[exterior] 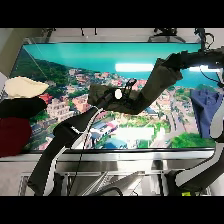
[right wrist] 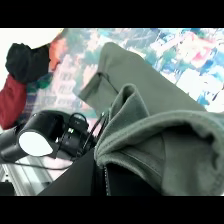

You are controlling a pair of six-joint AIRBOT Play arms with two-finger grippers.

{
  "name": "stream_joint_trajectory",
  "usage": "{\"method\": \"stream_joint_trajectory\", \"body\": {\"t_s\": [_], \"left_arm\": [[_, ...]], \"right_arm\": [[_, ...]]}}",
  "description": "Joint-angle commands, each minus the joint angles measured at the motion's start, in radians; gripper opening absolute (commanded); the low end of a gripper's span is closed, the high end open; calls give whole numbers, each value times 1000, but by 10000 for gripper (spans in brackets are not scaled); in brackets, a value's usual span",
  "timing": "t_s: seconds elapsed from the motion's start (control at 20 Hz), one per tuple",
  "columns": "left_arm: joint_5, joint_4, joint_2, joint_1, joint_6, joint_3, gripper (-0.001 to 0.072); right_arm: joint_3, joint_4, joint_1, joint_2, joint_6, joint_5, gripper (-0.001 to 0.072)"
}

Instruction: Fold the shirts.

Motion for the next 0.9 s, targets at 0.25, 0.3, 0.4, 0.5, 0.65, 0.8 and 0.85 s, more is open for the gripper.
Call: {"method": "stream_joint_trajectory", "body": {"t_s": [0.25, 0.3, 0.4, 0.5, 0.65, 0.8, 0.85], "left_arm": [[-198, 13, 283, 223, 6, -2, 12], [-248, 14, 325, 283, 6, -2, 11], [-333, 13, 408, 404, 6, -2, 12], [-386, 12, 484, 509, 7, -2, 11], [-418, 10, 578, 626, 7, -2, 12], [-455, 10, 635, 687, 29, -2, 11], [-472, 11, 644, 694, 40, -2, 12]], "right_arm": [[0, -19, 31, 1, 79, -38, 24], [0, -27, 54, 1, 85, -54, 24], [-2, -70, 128, 1, 105, -107, 24], [-2, -177, 249, -9, 132, -185, 24], [-3, -342, 482, -69, 184, -346, 24], [-3, -392, 690, -167, 179, -597, 25], [-3, -392, 742, -200, 169, -687, 25]]}}
